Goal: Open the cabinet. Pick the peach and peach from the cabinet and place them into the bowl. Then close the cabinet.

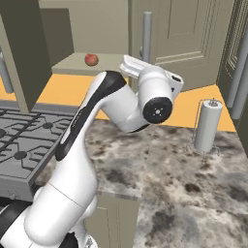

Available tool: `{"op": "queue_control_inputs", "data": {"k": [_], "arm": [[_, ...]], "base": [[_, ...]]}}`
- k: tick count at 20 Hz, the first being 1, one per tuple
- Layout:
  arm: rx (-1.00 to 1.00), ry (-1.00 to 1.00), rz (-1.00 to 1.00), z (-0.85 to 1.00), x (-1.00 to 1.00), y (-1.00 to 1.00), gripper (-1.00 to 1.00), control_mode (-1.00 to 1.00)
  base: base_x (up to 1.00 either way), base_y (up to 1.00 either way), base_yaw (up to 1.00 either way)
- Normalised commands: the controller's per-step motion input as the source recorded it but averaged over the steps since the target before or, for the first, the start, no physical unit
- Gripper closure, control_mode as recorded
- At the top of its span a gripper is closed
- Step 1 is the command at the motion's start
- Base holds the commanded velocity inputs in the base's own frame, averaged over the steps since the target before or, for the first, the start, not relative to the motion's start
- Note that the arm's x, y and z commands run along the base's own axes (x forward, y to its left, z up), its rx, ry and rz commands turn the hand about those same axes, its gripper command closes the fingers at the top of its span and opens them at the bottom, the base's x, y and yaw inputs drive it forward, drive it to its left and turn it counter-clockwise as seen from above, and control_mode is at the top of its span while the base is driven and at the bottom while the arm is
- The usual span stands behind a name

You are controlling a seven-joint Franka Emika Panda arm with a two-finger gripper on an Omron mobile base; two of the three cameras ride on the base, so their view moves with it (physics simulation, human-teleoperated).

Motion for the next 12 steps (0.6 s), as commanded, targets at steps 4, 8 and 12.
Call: {"op": "queue_control_inputs", "data": {"k": [4,8,12], "arm": [[0.01,0.00,0.00,0.22,-0.31,-0.13,-1.00,-1.00],[0.00,-0.01,0.02,0.17,-0.69,-0.37,-1.00,-1.00],[-0.07,-0.03,0.02,-0.04,-0.64,-0.33,-1.00,-1.00]], "base": [[0.00,0.00,0.00],[0.00,0.00,0.00],[0.00,0.00,0.00]]}}
